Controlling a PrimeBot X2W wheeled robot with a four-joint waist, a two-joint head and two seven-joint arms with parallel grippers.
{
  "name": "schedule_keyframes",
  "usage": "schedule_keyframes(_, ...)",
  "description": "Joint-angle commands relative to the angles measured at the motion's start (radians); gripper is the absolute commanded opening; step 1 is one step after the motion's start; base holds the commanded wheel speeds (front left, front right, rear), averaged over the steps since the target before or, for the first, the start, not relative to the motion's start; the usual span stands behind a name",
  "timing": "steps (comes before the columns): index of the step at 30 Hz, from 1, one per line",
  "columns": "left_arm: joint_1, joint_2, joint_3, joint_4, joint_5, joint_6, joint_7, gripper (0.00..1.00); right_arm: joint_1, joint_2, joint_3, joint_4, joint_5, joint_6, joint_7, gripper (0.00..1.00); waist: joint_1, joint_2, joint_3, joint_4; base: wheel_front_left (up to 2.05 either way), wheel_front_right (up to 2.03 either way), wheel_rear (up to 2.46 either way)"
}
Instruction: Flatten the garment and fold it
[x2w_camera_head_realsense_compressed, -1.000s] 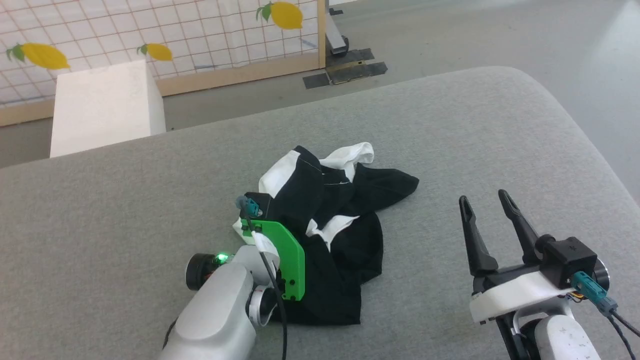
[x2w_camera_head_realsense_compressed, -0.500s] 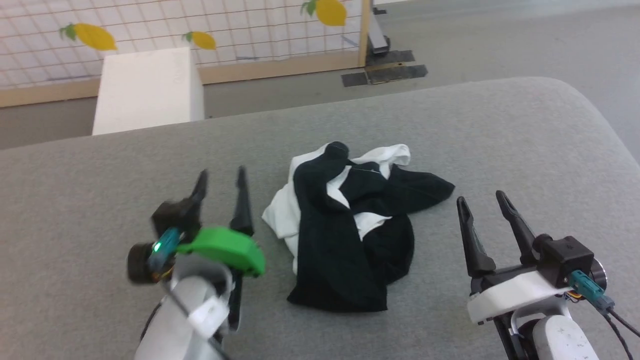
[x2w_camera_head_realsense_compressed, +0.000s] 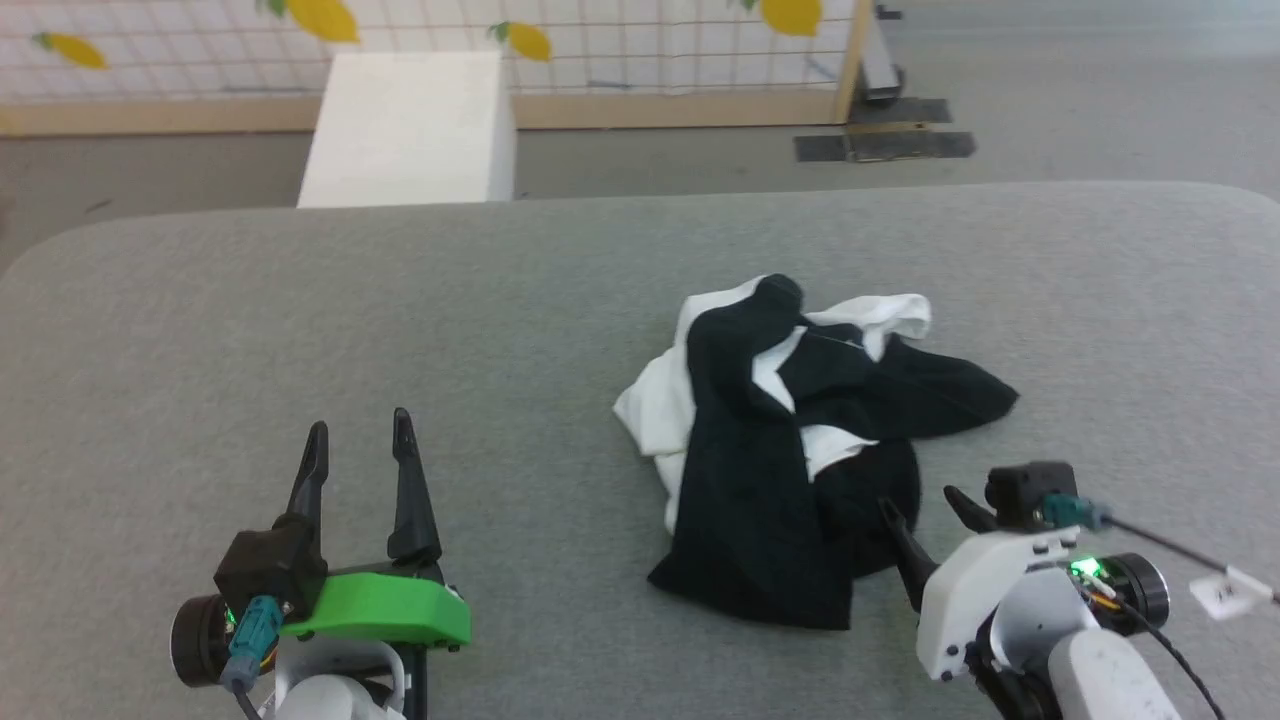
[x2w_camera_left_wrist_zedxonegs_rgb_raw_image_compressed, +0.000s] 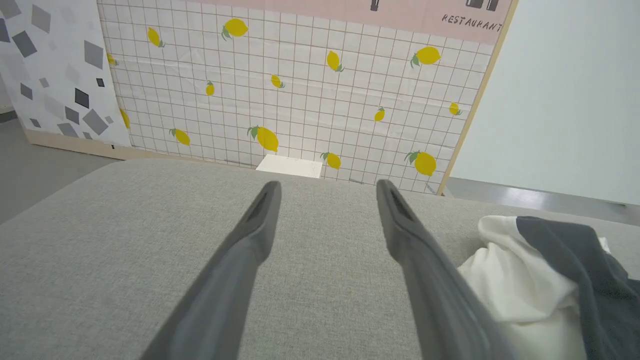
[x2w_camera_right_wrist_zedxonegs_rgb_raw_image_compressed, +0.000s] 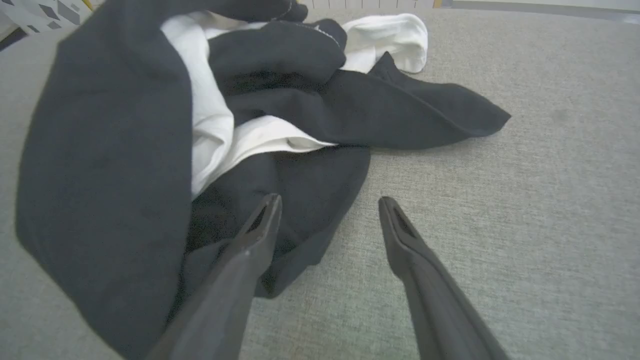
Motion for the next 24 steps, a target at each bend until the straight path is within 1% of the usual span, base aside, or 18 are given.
schedule_keyframes(1, 0.009, -0.01, 0.006, 0.0, 0.017, -0.011, -0.004, 1.0, -0.033, 0.0, -0.008, 0.018, 0.008, -0.002, 0.032, 1.0, 0.0, 0.0, 0.029, 0.047, 0.0, 0.0, 0.0)
schedule_keyframes(4, 0.004, -0.022, 0.016, 0.006, 0.028, -0.029, -0.004, 1.0, -0.072, 0.0, -0.026, 0.07, 0.017, -0.002, 0.116, 1.0, 0.0, 0.0, 0.043, 0.066, 0.0, 0.0, 0.0)
schedule_keyframes(8, 0.0, -0.031, 0.026, 0.014, 0.035, -0.044, -0.004, 1.0, -0.114, 0.0, -0.025, 0.137, 0.026, -0.002, 0.229, 1.0, 0.0, 0.0, 0.053, 0.074, 0.0, 0.0, 0.0)
schedule_keyframes(9, 0.0, -0.032, 0.028, 0.016, 0.035, -0.046, -0.004, 1.0, -0.12, 0.0, -0.022, 0.146, 0.031, -0.002, 0.248, 0.76, 0.0, 0.0, 0.054, 0.074, 0.0, 0.0, 0.0)
schedule_keyframes(10, 0.0, -0.033, 0.03, 0.021, 0.036, -0.047, -0.004, 1.0, -0.127, 0.0, -0.011, 0.149, 0.043, -0.002, 0.259, 0.33, 0.0, 0.0, 0.055, 0.074, 0.0, 0.0, 0.0)
schedule_keyframes(11, 0.0, -0.033, 0.033, 0.023, 0.037, -0.048, -0.004, 1.0, -0.131, 0.0, -0.004, 0.145, 0.052, -0.002, 0.258, 0.0, 0.0, 0.0, 0.055, 0.072, 0.0, 0.0, 0.0)
schedule_keyframes(13, 0.001, -0.034, 0.038, 0.028, 0.037, -0.051, -0.004, 1.0, -0.129, 0.0, 0.011, 0.12, 0.086, -0.002, 0.234, 0.0, 0.0, 0.0, 0.048, 0.068, 0.0, 0.0, 0.0)
schedule_keyframes(15, 0.003, -0.034, 0.041, 0.035, 0.039, -0.055, -0.004, 1.0, -0.109, 0.0, 0.035, 0.06, 0.13, -0.002, 0.197, 0.0, 0.0, 0.0, 0.036, 0.064, 0.0, 0.0, 0.0)
schedule_keyframes(18, 0.014, -0.035, 0.046, 0.042, 0.036, -0.059, -0.004, 1.0, -0.05, 0.0, 0.116, -0.09, 0.182, -0.002, 0.168, 0.0, 0.0, 0.0, 0.01, 0.047, 0.0, 0.0, 0.0)
schedule_keyframes(20, 0.02, -0.035, 0.048, 0.046, 0.037, -0.065, -0.004, 1.0, 0.0, 0.0, 0.184, -0.194, 0.2, -0.002, 0.181, 0.0, 0.0, 0.0, -0.004, 0.034, 0.0, 0.0, 0.0)
schedule_keyframes(22, 0.022, -0.035, 0.049, 0.051, 0.04, -0.07, -0.004, 1.0, 0.05, 0.0, 0.262, -0.277, 0.219, -0.002, 0.217, 0.0, 0.0, 0.0, -0.014, 0.024, 0.0, 0.0, 0.0)
schedule_keyframes(24, 0.02, -0.035, 0.046, 0.052, 0.038, -0.074, -0.004, 1.0, 0.093, 0.0, 0.346, -0.329, 0.225, -0.002, 0.269, 0.0, 0.0, 0.0, -0.019, 0.016, 0.0, 0.0, 0.0)
